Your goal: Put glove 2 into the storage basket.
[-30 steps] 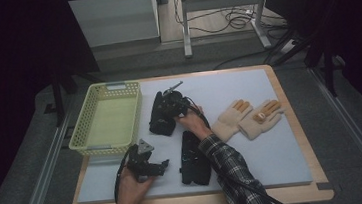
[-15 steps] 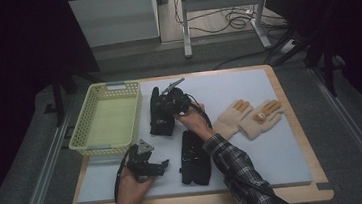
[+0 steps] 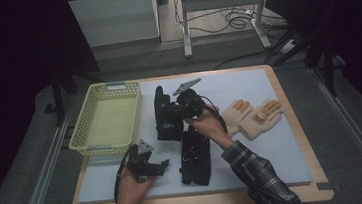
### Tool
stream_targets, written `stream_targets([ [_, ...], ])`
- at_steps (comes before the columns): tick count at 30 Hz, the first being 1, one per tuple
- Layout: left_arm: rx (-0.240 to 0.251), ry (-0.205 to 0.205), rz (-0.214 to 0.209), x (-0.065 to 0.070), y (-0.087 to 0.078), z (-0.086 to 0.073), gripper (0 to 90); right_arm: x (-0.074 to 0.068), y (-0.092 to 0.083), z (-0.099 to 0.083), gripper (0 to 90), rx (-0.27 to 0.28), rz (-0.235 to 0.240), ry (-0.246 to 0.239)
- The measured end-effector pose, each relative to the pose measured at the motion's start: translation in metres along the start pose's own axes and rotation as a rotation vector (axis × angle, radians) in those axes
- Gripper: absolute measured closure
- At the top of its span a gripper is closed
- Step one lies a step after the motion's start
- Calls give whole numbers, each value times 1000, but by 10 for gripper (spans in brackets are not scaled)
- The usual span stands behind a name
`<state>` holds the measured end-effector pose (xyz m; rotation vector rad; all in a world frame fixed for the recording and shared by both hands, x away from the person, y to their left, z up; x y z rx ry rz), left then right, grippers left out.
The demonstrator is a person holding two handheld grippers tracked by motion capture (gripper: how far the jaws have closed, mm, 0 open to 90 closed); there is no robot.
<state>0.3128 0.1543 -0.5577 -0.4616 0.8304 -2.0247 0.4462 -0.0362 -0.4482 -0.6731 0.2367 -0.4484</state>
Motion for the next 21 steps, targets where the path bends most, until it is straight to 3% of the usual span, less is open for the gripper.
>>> stream_targets([
  [8,2,-2,2,0,0,0,82,-18,-45,-19,781,25,28,4],
  [14,2,-5,0,0,0,0,82,-36,-80,-39,780,31,19,1],
  [21,3,-5,0,0,0,0,82,-55,-103,-70,778,28,35,38],
])
Point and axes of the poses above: each handheld gripper's, and its own axes: y roughly forward along the jaws, z roughly out of its top, x roughly to its right, the point moved 1 cm from there along y, roughly forward along the jaws, and after that the axes turned 3 degrees about z, right-handed, at the moved point
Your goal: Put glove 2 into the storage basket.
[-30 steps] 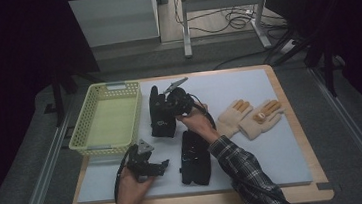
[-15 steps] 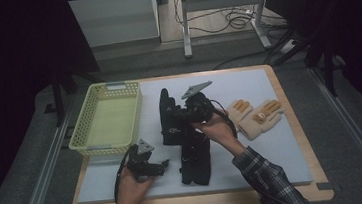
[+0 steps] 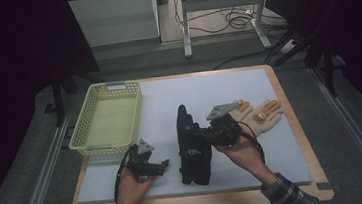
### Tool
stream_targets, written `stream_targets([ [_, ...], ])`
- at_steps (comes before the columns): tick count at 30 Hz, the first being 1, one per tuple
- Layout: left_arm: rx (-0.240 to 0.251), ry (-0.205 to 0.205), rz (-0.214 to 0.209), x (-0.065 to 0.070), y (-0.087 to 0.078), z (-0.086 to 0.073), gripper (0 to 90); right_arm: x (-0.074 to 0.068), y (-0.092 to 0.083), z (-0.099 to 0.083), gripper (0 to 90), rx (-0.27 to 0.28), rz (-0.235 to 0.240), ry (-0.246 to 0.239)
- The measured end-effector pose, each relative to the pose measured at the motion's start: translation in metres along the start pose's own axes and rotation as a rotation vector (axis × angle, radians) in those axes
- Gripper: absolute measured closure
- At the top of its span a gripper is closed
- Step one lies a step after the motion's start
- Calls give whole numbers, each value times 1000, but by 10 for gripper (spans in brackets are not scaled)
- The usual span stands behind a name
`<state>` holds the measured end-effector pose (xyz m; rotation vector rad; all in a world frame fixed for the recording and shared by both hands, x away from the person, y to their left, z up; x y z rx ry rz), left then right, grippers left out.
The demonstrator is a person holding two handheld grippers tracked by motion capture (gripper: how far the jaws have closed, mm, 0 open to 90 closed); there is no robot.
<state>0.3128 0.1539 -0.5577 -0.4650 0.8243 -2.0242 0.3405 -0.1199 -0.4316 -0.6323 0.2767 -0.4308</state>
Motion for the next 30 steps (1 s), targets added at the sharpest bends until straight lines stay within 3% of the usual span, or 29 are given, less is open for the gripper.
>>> stream_targets([
  [5,-1,0,1,0,0,0,82,-8,9,-22,777,-14,11,21],
  [9,-5,4,1,0,0,0,82,-13,23,-40,761,-35,-45,-13],
  [12,-1,1,2,0,0,0,82,-16,34,-53,693,-57,-107,-61],
  [15,-3,4,1,0,0,0,82,-17,42,-64,583,-58,-109,-63],
  [22,-3,4,1,0,0,0,82,-16,44,-67,468,-40,-110,-50],
  [27,0,-1,2,0,0,0,82,-10,26,-60,474,-9,-126,-40],
  [30,0,-1,2,0,0,0,82,-2,22,-53,543,1,-128,-27],
])
Point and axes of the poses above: each handheld gripper's, and its own axes: y roughly forward along the jaws, z roughly out of its top, x roughly to its right, the point moved 1 cm from there along y, roughly forward along the jaws, and after that the axes turned 3 degrees about z, right-handed, at the moved point
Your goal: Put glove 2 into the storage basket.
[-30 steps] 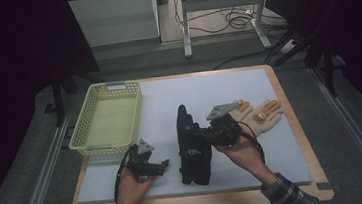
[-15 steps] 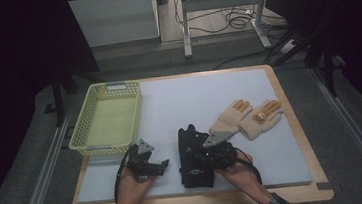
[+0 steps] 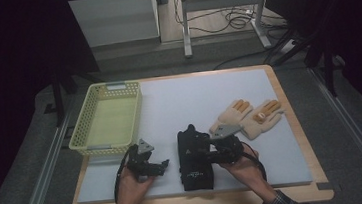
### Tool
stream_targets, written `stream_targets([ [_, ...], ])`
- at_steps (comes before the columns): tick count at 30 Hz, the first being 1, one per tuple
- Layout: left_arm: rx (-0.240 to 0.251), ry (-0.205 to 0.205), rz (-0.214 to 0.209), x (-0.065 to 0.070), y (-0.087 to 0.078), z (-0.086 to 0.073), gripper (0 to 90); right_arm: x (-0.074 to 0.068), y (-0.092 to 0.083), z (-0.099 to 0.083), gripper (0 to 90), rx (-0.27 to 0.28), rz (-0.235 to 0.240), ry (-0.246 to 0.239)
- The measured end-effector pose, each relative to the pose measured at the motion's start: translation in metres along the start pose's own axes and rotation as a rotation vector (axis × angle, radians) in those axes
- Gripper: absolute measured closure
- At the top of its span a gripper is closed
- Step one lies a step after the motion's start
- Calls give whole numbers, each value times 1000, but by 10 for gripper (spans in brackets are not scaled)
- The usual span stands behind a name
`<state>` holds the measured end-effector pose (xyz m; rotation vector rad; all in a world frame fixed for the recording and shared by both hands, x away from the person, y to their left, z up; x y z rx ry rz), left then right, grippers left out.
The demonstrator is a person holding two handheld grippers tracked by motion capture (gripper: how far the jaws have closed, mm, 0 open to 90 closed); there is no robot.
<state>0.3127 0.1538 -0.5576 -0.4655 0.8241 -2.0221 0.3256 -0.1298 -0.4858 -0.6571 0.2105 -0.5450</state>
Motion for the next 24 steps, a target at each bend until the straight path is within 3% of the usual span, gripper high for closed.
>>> stream_targets([
  [2,-1,3,0,0,0,0,82,5,4,5,577,1,4,13],
  [5,0,2,1,0,0,0,82,13,19,13,555,-2,23,40],
  [9,-3,7,0,0,0,0,82,24,49,21,462,-46,34,83],
  [11,-3,4,-1,0,0,0,82,29,64,21,458,-82,21,102],
  [14,-3,5,-1,0,0,0,82,30,79,15,659,-129,26,110],
  [17,-3,4,-1,0,0,0,82,26,77,14,834,-93,0,88],
  [21,-1,4,-1,0,0,0,82,21,64,20,848,-39,-30,55],
  [24,0,-1,-1,0,0,0,82,23,56,29,848,-4,-31,66],
])
Point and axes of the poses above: each handheld gripper's, and its own axes: y roughly forward along the jaws, z roughly out of its top, x roughly to its right, the point moved 1 cm from there along y, roughly forward along the jaws, and after that the axes turned 3 degrees about z, right-handed, at the moved point
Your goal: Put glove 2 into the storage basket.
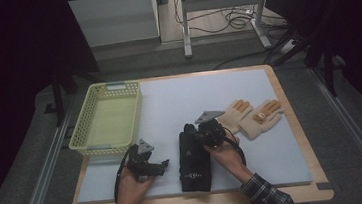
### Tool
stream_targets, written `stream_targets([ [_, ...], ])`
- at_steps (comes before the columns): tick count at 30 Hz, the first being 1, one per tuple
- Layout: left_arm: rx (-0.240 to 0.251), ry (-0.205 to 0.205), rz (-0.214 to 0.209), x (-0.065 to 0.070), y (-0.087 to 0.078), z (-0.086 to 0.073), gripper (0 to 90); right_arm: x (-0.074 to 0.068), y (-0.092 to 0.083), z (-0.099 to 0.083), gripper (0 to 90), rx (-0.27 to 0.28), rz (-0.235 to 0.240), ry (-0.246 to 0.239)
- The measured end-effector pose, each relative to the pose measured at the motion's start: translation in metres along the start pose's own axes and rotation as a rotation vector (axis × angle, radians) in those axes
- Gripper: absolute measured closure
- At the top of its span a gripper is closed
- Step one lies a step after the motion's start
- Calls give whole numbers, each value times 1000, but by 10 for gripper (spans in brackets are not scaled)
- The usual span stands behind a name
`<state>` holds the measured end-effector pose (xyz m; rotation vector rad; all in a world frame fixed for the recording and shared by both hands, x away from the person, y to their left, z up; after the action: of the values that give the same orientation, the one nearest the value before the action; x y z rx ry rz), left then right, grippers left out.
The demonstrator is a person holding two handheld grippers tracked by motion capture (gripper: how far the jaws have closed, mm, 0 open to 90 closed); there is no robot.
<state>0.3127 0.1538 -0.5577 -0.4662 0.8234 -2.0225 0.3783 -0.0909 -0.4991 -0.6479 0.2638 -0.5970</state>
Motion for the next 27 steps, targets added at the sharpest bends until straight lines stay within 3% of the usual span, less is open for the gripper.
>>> stream_targets([
  [7,-3,4,-1,0,0,0,82,20,14,-4,825,-34,-36,47],
  [12,-3,3,-2,0,0,0,82,31,13,-13,669,1,-13,102],
  [19,-4,3,-2,0,0,0,81,30,-14,-18,661,23,-3,64],
  [27,-2,2,-14,-1,-1,0,78,23,-41,-36,834,-12,-3,1],
])
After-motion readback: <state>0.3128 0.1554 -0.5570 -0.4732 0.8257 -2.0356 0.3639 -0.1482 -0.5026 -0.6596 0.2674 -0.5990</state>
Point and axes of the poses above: each handheld gripper's, and its own axes: y roughly forward along the jaws, z roughly out of its top, x roughly to its right, the point moved 1 cm from there along y, roughly forward along the jaws, and after that the axes turned 3 degrees about z, right-handed, at the moved point
